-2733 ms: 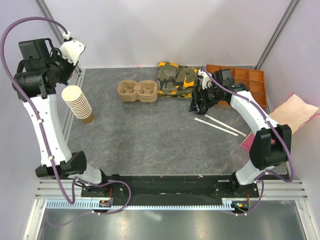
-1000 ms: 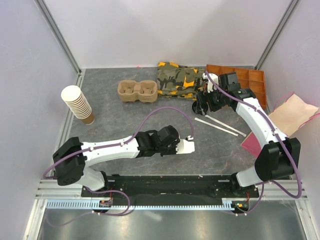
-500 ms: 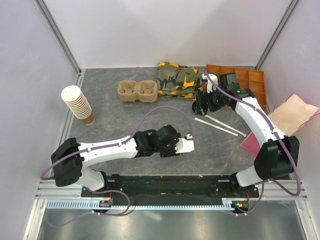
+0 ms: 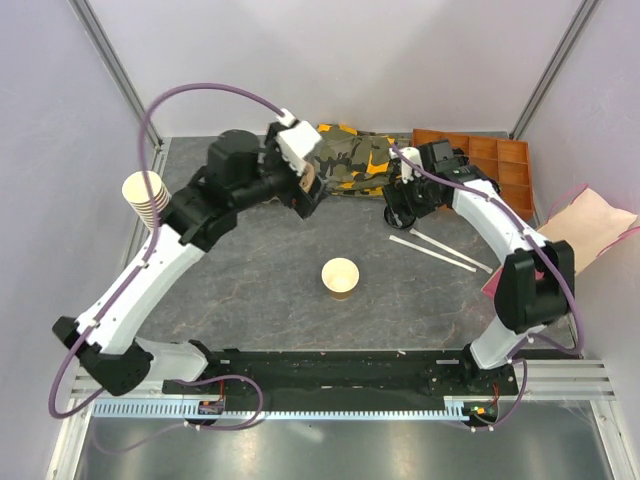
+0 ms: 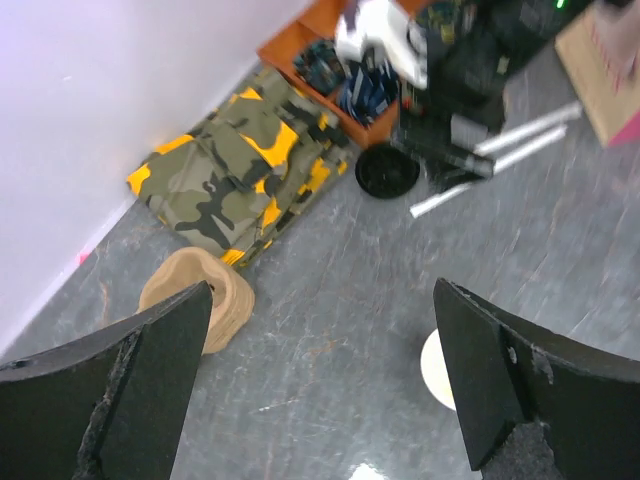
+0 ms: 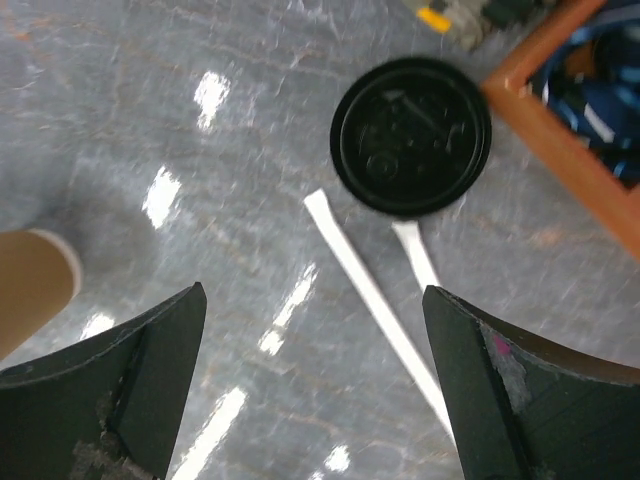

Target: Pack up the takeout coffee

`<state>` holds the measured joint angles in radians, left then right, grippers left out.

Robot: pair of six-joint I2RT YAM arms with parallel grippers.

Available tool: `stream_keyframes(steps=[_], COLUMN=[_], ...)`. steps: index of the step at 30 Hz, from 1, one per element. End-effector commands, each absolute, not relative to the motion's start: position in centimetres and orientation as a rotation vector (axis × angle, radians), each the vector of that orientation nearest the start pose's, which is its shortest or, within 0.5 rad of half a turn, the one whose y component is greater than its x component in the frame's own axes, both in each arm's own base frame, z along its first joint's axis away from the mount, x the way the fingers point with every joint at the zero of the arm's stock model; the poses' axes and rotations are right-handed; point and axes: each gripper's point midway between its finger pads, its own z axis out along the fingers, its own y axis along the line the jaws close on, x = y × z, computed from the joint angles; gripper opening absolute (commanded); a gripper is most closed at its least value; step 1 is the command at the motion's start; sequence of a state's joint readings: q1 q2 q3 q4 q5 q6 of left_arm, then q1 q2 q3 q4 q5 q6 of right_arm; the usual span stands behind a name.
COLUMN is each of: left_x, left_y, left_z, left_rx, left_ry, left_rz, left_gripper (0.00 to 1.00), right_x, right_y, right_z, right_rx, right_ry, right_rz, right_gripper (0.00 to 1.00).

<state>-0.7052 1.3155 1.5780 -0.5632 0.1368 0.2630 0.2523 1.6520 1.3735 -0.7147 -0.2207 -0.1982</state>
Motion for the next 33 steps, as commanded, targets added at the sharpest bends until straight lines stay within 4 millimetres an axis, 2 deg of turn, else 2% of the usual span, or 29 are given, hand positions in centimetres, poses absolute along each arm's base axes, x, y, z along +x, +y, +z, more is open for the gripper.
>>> stream_keyframes(steps=[1, 5, 9, 14, 16, 18, 27, 33], left_x=[28.6, 28.5, 28.2, 27.2, 27.4, 27.7, 28.4, 28.4], left_y=[-24.9, -23.9, -23.1, -23.3, -23.3, -23.2, -23.3, -23.8], left_z=[38.7, 37.2, 34.7, 33.1, 32.2, 31.7, 30.7, 31.4], left_rx=[0.825, 0.832, 0.843, 0.897, 0.895, 0.884, 0.845, 0.802], left_ry=[1.708, 1.738, 1.841, 1.855, 1.877, 1.898, 1.942, 1.931], left_rz=[-0.570, -0.543, -0.603, -0.673, -0.673, -0.657, -0.657, -0.713], left_gripper=[1.00, 1.00, 1.00, 1.00, 1.00, 0.99, 0.99, 1.00], right_x=[40.2, 41.2, 42.4, 42.9, 42.9, 42.9, 43.1, 43.1], right_y=[14.2, 15.5, 16.1, 16.4, 16.4, 16.5, 15.4, 14.9], right_z=[14.4, 12.7, 10.0, 7.9, 6.9, 6.2, 4.0, 3.1], right_rx=[-0.759, -0.865, -0.930, -0.963, -0.970, -0.981, -1.001, -1.031], right_ry=[2.390, 2.393, 2.431, 2.473, 2.492, 2.502, 2.523, 2.534], right_rz=[0.181, 0.131, 0.062, 0.026, 0.023, 0.023, -0.056, -0.085], right_gripper=[0.98, 0.98, 0.93, 0.81, 0.72, 0.69, 0.51, 0.41])
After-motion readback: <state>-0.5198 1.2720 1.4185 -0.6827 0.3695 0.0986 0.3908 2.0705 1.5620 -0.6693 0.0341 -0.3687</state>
